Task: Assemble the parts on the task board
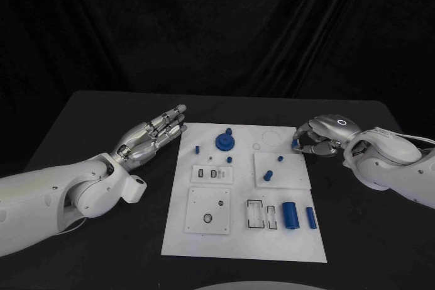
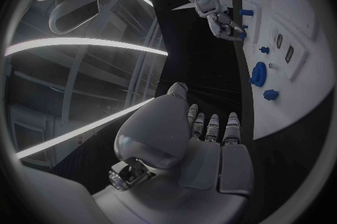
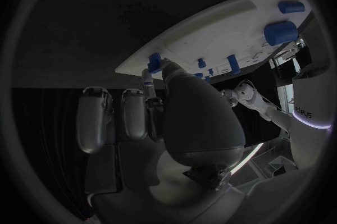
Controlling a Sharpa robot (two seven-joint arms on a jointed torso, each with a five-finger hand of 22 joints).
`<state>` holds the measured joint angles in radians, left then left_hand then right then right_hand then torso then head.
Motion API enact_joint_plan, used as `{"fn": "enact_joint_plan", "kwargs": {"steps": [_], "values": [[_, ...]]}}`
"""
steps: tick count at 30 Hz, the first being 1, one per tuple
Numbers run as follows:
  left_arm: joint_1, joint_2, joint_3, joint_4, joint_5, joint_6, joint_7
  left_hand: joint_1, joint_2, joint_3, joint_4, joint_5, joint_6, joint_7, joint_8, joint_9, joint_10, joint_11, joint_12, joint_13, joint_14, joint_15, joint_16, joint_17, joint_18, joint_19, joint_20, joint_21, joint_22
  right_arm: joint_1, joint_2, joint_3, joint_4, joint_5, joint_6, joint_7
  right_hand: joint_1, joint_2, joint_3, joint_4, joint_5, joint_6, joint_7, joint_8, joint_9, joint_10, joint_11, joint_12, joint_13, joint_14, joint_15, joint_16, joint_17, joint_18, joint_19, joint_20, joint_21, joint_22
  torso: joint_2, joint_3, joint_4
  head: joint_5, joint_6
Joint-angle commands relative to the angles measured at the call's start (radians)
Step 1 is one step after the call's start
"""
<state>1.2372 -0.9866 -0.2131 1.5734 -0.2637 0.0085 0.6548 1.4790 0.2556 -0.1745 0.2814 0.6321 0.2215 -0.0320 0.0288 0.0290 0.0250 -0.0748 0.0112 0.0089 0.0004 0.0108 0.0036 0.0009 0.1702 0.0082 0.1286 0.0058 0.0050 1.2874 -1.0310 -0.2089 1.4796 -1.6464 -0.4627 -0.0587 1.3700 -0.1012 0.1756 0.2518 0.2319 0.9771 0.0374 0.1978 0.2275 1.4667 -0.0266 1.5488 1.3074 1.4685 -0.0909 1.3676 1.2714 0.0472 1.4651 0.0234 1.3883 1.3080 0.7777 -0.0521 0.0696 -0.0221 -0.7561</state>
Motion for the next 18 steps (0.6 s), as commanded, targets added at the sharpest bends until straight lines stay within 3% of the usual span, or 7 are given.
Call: {"fn": "enact_joint_plan", "kwargs": {"steps": [1, 8, 11, 15, 18], "values": [[-0.002, 0.0, 0.001, 0.002, -0.005, 0.015, 0.008, 0.008, -0.001, 0.006, 0.0, 0.006, 0.002, 0.005, 0.003, 0.001, 0.002, 0.007, -0.003, -0.001, 0.0, 0.007, -0.004, -0.001, 0.009, 0.002, 0.006, 0.005, 0.001, -0.003, 0.0, 0.001, 0.0, -0.004, -0.022, -0.005, 0.012, 0.003, 0.001, -0.012, 0.011, 0.007, 0.0, 0.012, 0.008, 0.083, 0.002, -0.001, 0.194, 0.059, 0.005, 0.003, -0.002, 0.0, 0.026, 0.005, -0.004, 0.172, 0.0, -0.0001, 0.0001, 0.0, 0.0], [-0.002, -0.004, 0.001, 0.004, -0.005, 0.015, 0.007, 0.009, -0.001, 0.007, 0.0, 0.006, 0.002, 0.006, 0.003, 0.001, 0.002, 0.008, -0.003, -0.001, 0.0, 0.007, -0.004, -0.001, 0.009, 0.003, 0.006, 0.005, 0.001, -0.003, -0.003, 0.001, 0.007, -0.004, -0.048, 0.0, 0.025, 0.012, 0.001, -0.035, 0.032, 0.025, -0.001, 0.05, 0.035, 0.083, 0.001, 0.0, 0.196, 0.059, 0.005, 0.005, -0.004, 0.0, 0.027, 0.005, -0.005, 0.175, 0.0, -0.0001, -0.0003, 0.003, -0.003], [-0.002, -0.006, 0.001, 0.005, -0.005, 0.015, 0.008, 0.009, -0.001, 0.007, 0.0, 0.006, 0.002, 0.006, 0.003, 0.001, 0.002, 0.008, -0.003, -0.001, 0.0, 0.007, -0.004, -0.001, 0.009, 0.003, 0.006, 0.005, 0.001, -0.003, -0.006, 0.001, 0.019, -0.005, -0.091, 0.008, 0.029, 0.015, 0.001, -0.043, 0.04, 0.032, 0.001, 0.064, 0.045, 0.084, 0.002, 0.001, 0.197, 0.059, 0.006, 0.006, -0.005, 0.0, 0.027, 0.006, -0.004, 0.176, 0.0, -0.0001, -0.0004, 0.005, -0.004], [-0.002, -0.008, 0.001, 0.005, -0.005, 0.013, 0.007, 0.009, 0.0, 0.008, 0.0, 0.007, 0.003, 0.006, 0.003, 0.001, 0.002, 0.008, -0.003, -0.001, 0.0, 0.007, -0.004, -0.001, 0.009, 0.003, 0.006, 0.005, 0.001, -0.001, -0.017, 0.001, 0.061, -0.005, -0.17, 0.02, 0.029, 0.013, 0.0, -0.045, 0.042, 0.034, 0.002, 0.067, 0.047, 0.085, 0.003, 0.002, 0.2, 0.059, 0.006, 0.007, -0.003, 0.0, 0.028, 0.006, -0.003, 0.177, 0.0, 0.0001, -0.0003, 0.006, -0.004], [-0.002, -0.006, 0.001, 0.004, -0.005, 0.014, 0.007, 0.009, 0.0, 0.008, 0.0, 0.007, 0.003, 0.006, 0.003, 0.001, 0.002, 0.008, -0.003, -0.001, 0.0, 0.007, -0.004, -0.001, 0.009, 0.003, 0.006, 0.005, 0.001, 0.011, -0.025, 0.001, 0.123, -0.005, -0.22, 0.029, 0.027, 0.01, -0.002, -0.046, 0.06, 0.036, 0.007, 0.075, 0.054, 0.086, 0.008, 0.003, 0.202, 0.06, 0.007, 0.011, 0.0, -0.001, 0.03, 0.006, 0.001, 0.179, 0.0, -0.0001, -0.0002, 0.004, -0.008]]}}
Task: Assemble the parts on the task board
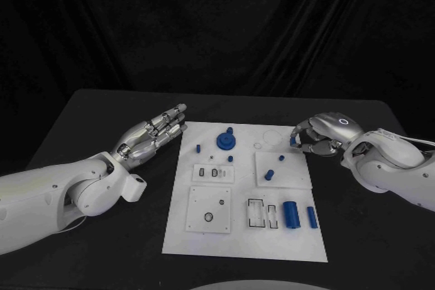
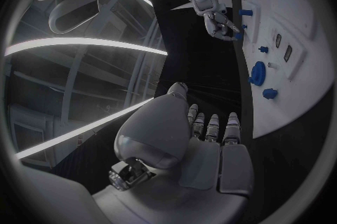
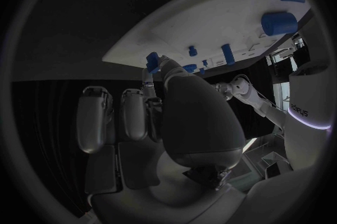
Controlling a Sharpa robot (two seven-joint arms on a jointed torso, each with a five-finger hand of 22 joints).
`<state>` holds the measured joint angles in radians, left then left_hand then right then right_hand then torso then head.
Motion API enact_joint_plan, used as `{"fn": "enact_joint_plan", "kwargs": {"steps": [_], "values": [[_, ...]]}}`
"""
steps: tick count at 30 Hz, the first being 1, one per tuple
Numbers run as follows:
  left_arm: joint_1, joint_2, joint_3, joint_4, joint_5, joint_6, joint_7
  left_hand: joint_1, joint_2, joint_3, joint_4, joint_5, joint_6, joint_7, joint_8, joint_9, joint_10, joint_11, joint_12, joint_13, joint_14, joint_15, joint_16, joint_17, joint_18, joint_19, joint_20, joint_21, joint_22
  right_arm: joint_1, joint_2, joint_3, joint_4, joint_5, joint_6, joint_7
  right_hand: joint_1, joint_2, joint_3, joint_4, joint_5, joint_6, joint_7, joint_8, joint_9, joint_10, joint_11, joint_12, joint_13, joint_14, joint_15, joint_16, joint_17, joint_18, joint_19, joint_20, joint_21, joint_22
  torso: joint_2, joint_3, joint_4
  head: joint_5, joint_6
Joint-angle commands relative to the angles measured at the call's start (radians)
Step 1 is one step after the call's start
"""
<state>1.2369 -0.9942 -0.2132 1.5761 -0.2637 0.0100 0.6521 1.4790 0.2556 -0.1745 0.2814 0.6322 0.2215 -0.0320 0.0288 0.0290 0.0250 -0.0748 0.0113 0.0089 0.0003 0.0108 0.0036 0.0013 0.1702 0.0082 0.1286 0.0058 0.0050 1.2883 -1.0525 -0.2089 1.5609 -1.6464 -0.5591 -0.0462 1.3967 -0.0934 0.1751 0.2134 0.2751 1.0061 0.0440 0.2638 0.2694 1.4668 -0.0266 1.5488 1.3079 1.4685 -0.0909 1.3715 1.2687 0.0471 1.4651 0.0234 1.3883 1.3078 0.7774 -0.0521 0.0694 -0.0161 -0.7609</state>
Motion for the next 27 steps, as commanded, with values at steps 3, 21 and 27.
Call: {"fn": "enact_joint_plan", "kwargs": {"steps": [3, 21, 27], "values": [[-0.002, 0.004, 0.001, 0.0, -0.005, 0.012, 0.009, 0.009, 0.0, 0.008, 0.0, 0.007, 0.003, 0.006, 0.003, 0.001, 0.002, 0.008, -0.003, -0.001, 0.0, 0.007, -0.004, -0.001, 0.009, 0.003, 0.006, 0.005, 0.001, 0.021, -0.004, 0.001, 0.092, -0.005, -0.142, 0.025, 0.0, 0.001, 0.001, -0.011, 0.055, 0.005, 0.002, 0.014, 0.018, 0.086, 0.009, 0.004, 0.204, 0.061, 0.008, 0.012, 0.007, -0.002, 0.033, 0.007, 0.005, 0.183, 0.0, -0.0002, -0.0003, -0.002, -0.006], [-0.002, 0.018, 0.001, -0.006, -0.005, 0.016, 0.007, 0.01, 0.0, 0.009, 0.0, 0.007, 0.001, 0.006, 0.003, 0.001, 0.002, 0.009, -0.003, -0.001, 0.0, 0.007, -0.004, -0.001, 0.009, 0.002, 0.006, 0.005, 0.001, 0.002, 0.171, 0.001, 0.121, 0.045, -0.049, 0.064, -0.005, 0.003, 0.006, -0.018, 0.115, -0.004, 0.011, 0.019, 0.028, 0.083, 0.014, 0.001, 0.193, 0.059, 0.008, 0.011, 0.0, -0.001, 0.032, 0.006, 0.0, 0.184, 0.0, -0.0004, 0.0011, 0.001, -0.018], [-0.002, 0.023, 0.001, -0.009, -0.005, 0.019, 0.007, 0.011, 0.0, 0.011, -0.001, 0.008, 0.002, 0.007, 0.002, 0.001, 0.002, 0.009, -0.003, -0.001, 0.0, 0.006, -0.004, -0.001, 0.009, 0.003, 0.006, 0.005, 0.001, -0.026, 0.231, 0.001, 0.086, 0.046, -0.01, 0.064, -0.005, 0.006, 0.011, -0.03, 0.151, -0.009, 0.017, 0.021, 0.033, 0.081, 0.019, 0.0, 0.19, 0.057, 0.01, 0.009, -0.007, 0.0, 0.031, 0.006, -0.003, 0.184, 0.0, -0.0003, 0.0006, 0.0, -0.021]]}}
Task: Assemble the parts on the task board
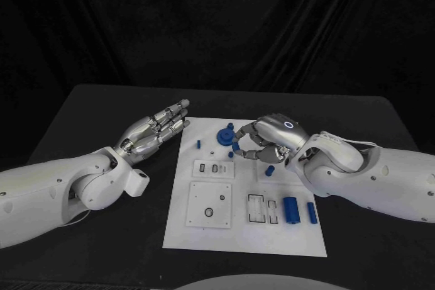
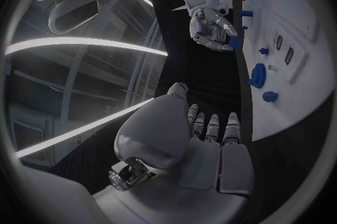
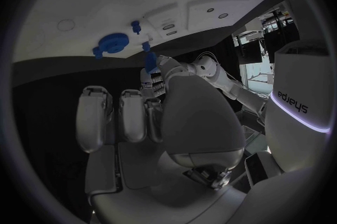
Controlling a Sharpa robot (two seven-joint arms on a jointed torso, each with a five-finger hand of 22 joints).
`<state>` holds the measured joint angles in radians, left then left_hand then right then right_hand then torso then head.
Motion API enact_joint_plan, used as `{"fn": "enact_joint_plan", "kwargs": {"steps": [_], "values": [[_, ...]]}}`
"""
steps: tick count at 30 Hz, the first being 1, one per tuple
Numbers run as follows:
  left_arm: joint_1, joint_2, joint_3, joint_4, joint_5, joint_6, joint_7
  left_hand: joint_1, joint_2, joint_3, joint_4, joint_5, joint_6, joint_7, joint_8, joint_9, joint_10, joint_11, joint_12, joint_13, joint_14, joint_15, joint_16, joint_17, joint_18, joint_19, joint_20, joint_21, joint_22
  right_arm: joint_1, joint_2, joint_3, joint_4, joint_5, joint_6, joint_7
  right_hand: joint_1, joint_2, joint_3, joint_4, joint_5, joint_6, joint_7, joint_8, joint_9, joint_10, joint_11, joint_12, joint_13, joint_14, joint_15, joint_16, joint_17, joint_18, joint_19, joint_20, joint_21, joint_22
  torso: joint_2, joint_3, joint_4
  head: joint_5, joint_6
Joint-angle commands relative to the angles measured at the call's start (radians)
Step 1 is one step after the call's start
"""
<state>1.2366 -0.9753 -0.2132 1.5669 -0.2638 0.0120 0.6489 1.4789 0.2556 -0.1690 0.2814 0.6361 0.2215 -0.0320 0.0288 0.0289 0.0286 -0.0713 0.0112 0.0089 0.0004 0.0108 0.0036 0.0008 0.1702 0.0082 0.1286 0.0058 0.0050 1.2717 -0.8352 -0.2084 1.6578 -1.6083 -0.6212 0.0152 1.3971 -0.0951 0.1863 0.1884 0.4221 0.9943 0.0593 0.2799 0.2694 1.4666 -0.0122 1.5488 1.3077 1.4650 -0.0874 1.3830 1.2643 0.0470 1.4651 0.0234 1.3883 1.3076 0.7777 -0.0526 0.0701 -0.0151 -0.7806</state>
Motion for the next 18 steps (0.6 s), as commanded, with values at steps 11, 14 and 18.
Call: {"fn": "enact_joint_plan", "kwargs": {"steps": [11, 14, 18], "values": [[-0.002, 0.011, 0.001, -0.004, -0.005, 0.024, 0.008, 0.011, 0.001, 0.006, -0.001, 0.004, 0.0, 0.007, 0.002, 0.001, -0.002, 0.006, -0.003, -0.001, 0.0, 0.007, -0.004, -0.001, 0.009, 0.002, 0.006, 0.005, 0.001, -0.027, 0.064, 0.001, -0.042, 0.009, 0.091, -0.013, -0.009, 0.005, -0.001, -0.008, 0.007, -0.001, 0.006, 0.004, 0.033, 0.084, 0.007, 0.003, 0.199, 0.059, 0.007, -0.01, -0.015, 0.001, 0.029, 0.006, -0.008, 0.182, 0.0, 0.0005, -0.0004, -0.001, -0.006], [-0.002, 0.012, 0.001, -0.004, -0.005, 0.024, 0.007, 0.011, 0.001, 0.006, -0.001, 0.004, 0.0, 0.007, 0.002, 0.001, -0.002, 0.006, -0.003, -0.001, 0.0, 0.007, -0.004, -0.001, 0.009, 0.002, 0.006, 0.005, 0.001, -0.029, 0.07, 0.001, -0.046, 0.009, 0.095, -0.016, -0.009, 0.005, -0.001, -0.008, 0.006, -0.002, 0.006, 0.003, 0.033, 0.085, 0.007, 0.003, 0.2, 0.058, 0.006, -0.014, -0.021, 0.001, 0.029, 0.006, -0.009, 0.182, 0.0, 0.0003, 0.0002, -0.002, -0.005], [-0.002, 0.013, 0.001, -0.004, -0.005, 0.025, 0.007, 0.011, 0.001, 0.006, -0.001, 0.004, 0.0, 0.007, 0.002, 0.001, -0.002, 0.006, -0.003, -0.001, 0.0, 0.007, -0.004, -0.001, 0.009, 0.002, 0.006, 0.005, 0.001, -0.032, 0.079, 0.001, -0.05, 0.009, 0.094, -0.018, -0.009, 0.005, -0.001, -0.008, 0.006, -0.002, 0.007, 0.003, 0.033, 0.085, 0.008, 0.004, 0.201, 0.057, 0.006, -0.016, -0.024, 0.001, 0.028, 0.006, -0.01, 0.181, 0.0, 0.0004, -0.0006, -0.001, -0.006]]}}
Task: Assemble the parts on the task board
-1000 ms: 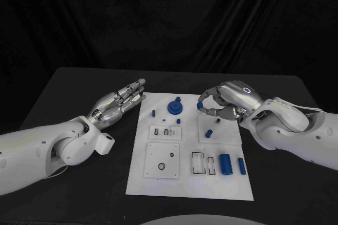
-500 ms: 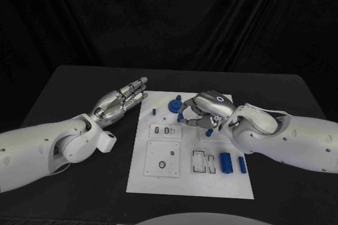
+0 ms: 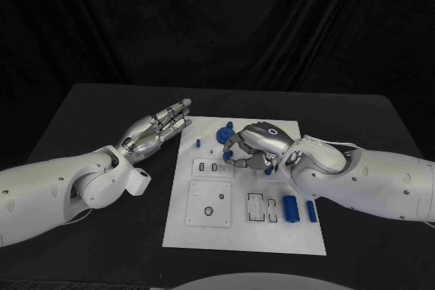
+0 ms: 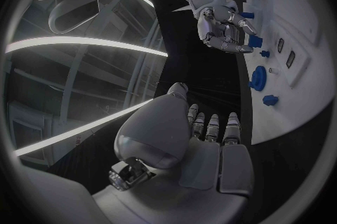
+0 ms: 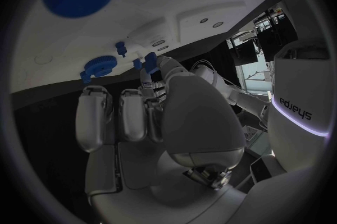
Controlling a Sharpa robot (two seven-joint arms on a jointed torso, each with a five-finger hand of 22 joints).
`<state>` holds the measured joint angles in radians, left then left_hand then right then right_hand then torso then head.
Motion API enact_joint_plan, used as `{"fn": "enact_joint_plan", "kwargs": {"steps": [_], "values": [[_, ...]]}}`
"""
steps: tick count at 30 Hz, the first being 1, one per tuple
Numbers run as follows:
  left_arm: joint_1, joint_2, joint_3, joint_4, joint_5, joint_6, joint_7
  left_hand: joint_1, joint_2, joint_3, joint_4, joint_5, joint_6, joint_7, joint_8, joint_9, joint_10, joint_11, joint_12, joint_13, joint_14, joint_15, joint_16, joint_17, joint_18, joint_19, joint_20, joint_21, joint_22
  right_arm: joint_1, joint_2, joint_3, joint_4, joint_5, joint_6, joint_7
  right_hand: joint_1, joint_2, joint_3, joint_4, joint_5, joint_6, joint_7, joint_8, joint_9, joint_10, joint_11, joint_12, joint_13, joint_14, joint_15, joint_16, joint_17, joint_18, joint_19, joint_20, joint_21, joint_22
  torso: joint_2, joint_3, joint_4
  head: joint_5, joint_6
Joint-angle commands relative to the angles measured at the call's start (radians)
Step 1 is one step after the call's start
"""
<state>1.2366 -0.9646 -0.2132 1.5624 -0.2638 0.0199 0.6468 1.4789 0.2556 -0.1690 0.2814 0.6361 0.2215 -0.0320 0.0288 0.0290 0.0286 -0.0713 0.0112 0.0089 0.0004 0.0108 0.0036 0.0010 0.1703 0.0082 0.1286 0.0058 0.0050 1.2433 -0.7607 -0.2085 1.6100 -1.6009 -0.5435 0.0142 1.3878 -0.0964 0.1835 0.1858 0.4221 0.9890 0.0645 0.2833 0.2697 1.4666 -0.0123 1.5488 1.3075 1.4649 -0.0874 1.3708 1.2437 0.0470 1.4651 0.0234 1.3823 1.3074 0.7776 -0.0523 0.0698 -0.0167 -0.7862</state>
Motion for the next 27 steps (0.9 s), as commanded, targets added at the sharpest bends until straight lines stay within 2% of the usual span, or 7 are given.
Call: {"fn": "enact_joint_plan", "kwargs": {"steps": [1, 15, 27], "values": [[-0.002, 0.002, 0.001, 0.001, -0.005, 0.017, 0.009, 0.011, 0.001, 0.006, -0.001, 0.004, 0.0, 0.007, 0.002, 0.001, -0.002, 0.006, -0.003, -0.001, 0.0, 0.007, -0.004, -0.001, 0.009, 0.002, 0.006, 0.005, 0.001, -0.004, 0.006, 0.001, -0.003, 0.001, 0.016, -0.018, 0.0, 0.006, 0.002, -0.006, 0.006, 0.004, 0.002, 0.0, 0.033, 0.085, 0.008, 0.004, 0.202, 0.057, 0.006, -0.004, -0.003, 0.001, 0.028, 0.006, -0.004, 0.182, 0.0, -0.0001, -0.0004, 0.001, 0.0], [-0.002, 0.001, 0.001, 0.003, -0.005, 0.017, 0.009, 0.012, 0.002, 0.008, -0.001, 0.004, 0.0, 0.007, 0.002, 0.001, -0.002, 0.006, -0.003, -0.001, 0.0, 0.007, -0.004, -0.001, 0.009, 0.002, 0.006, 0.005, 0.001, -0.009, 0.024, 0.001, -0.025, 0.001, 0.031, -0.035, 0.0, 0.005, 0.002, -0.008, 0.004, 0.001, 0.003, -0.001, 0.033, 0.085, 0.009, 0.004, 0.203, 0.056, 0.006, -0.006, -0.006, 0.001, 0.028, 0.006, -0.004, 0.182, 0.0, -0.0001, -0.0003, 0.002, -0.003], [-0.002, -0.001, 0.001, 0.002, -0.005, 0.019, 0.007, 0.012, 0.002, 0.008, -0.001, 0.004, 0.0, 0.007, 0.002, 0.001, -0.002, 0.006, -0.003, -0.001, 0.0, 0.007, -0.004, -0.001, 0.009, 0.002, 0.006, 0.005, 0.001, -0.014, 0.01, 0.001, -0.023, 0.001, 0.043, -0.052, 0.0, 0.005, 0.003, -0.012, 0.005, -0.003, 0.005, -0.004, 0.032, 0.085, 0.01, 0.004, 0.202, 0.056, 0.006, -0.008, -0.01, 0.002, 0.028, 0.006, -0.007, 0.181, 0.0, 0.0, 0.0, 0.005, -0.003]]}}
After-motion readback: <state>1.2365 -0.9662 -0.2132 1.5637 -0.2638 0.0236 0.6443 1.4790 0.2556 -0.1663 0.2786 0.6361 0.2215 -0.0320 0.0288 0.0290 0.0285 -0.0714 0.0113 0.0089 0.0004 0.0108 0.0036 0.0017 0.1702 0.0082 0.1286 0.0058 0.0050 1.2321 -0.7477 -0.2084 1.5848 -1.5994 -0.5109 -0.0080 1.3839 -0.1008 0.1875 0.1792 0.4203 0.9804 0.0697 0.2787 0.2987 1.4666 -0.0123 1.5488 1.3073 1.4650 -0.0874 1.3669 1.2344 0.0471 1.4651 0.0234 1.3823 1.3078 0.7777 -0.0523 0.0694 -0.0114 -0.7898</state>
